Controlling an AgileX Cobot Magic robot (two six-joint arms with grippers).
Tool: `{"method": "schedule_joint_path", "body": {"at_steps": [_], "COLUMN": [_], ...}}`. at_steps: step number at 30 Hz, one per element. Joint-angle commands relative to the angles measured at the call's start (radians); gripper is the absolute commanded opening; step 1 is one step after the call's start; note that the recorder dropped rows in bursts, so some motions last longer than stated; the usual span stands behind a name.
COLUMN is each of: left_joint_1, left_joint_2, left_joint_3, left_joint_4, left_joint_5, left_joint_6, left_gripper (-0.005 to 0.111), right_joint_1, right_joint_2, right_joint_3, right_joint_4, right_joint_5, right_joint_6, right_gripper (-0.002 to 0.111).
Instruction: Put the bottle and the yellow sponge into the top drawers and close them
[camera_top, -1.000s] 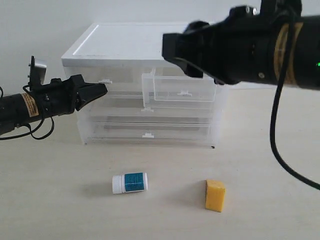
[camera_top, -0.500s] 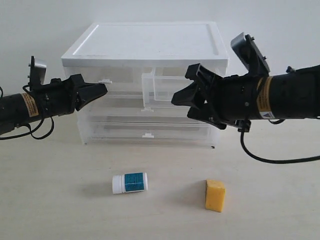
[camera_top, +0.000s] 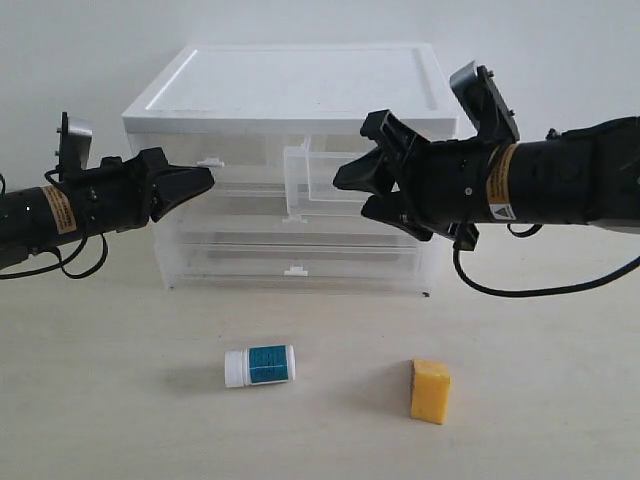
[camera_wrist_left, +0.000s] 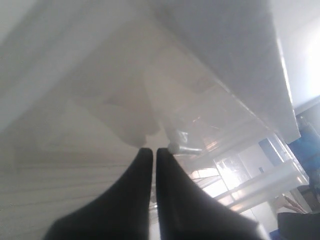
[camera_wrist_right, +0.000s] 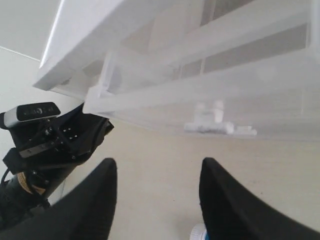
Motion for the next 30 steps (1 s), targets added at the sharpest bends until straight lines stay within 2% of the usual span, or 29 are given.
{"method": "schedule_joint_path", "body": {"at_steps": [1, 9, 30], "left_joint_1": [0.012, 0.012, 0.012], "left_joint_2": [-0.003, -0.003, -0.003], "left_joint_3": [-0.016, -0.016, -0.016], "left_joint_4": [-0.079, -0.079, -0.079], "left_joint_5": [0.024, 0.024, 0.012], "left_joint_6": [-0.005, -0.005, -0.005], "left_gripper": [0.004, 0.004, 0.004], "right_joint_1": [-0.003, -0.003, -0.003], "right_joint_2": [0.009, 0.009, 0.064], "right_joint_3": [-0.003, -0.005, -0.034], "right_joint_4": [-0.009, 0.072, 0.179], "right_joint_5": [0.004, 0.116, 0.059], "right_joint_6": [-0.001, -0.095, -0.170], "right_gripper": [0.046, 0.046, 0.046]}}
